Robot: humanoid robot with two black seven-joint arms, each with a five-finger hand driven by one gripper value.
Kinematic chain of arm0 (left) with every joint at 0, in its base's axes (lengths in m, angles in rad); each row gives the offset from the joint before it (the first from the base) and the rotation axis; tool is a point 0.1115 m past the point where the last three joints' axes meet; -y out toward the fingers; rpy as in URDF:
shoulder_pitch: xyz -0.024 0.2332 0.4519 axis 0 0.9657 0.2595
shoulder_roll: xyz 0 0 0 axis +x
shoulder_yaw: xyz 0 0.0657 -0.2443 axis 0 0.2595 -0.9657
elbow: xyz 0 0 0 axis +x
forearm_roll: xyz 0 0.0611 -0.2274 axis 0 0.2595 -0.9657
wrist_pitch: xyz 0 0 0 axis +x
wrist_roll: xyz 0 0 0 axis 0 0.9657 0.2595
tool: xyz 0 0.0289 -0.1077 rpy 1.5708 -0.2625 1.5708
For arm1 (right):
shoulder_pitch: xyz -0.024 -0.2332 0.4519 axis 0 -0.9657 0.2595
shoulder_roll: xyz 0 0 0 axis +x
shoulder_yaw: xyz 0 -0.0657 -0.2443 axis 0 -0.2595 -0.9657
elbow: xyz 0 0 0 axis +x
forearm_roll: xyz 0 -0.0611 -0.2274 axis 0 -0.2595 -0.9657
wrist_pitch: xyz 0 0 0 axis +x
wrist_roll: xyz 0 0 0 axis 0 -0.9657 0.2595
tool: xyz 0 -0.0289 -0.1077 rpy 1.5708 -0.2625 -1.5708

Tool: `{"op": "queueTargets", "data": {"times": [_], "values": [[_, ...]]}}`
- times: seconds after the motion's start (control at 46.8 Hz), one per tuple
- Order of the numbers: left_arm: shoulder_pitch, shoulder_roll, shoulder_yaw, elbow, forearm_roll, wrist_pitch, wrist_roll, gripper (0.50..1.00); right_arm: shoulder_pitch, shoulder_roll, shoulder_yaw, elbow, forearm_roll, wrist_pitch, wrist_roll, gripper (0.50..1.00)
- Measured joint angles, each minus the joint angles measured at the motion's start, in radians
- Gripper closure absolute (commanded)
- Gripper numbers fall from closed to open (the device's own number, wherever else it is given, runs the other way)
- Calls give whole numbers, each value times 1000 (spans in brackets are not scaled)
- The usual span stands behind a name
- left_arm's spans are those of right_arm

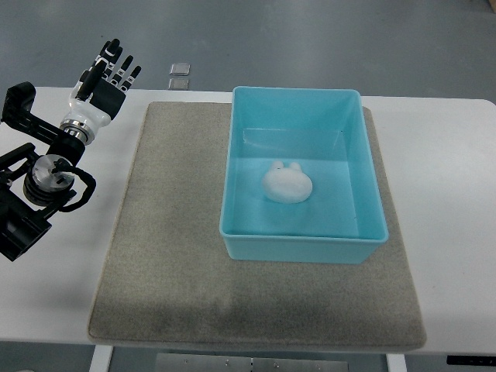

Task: Place white toy into blue box with left hand

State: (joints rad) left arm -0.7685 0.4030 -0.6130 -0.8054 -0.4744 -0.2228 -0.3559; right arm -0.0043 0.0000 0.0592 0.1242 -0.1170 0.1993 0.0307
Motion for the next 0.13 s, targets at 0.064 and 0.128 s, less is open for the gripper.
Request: {"op": "queueTargets", "data": {"times": [0.064,0.128], "values": [[0,0,0,0,0,0,0,506,0,0,-1,0,-1,0,0,564],[0,1,0,0,0,0,0,506,-1,0,-1,0,1,0,0,564]]}}
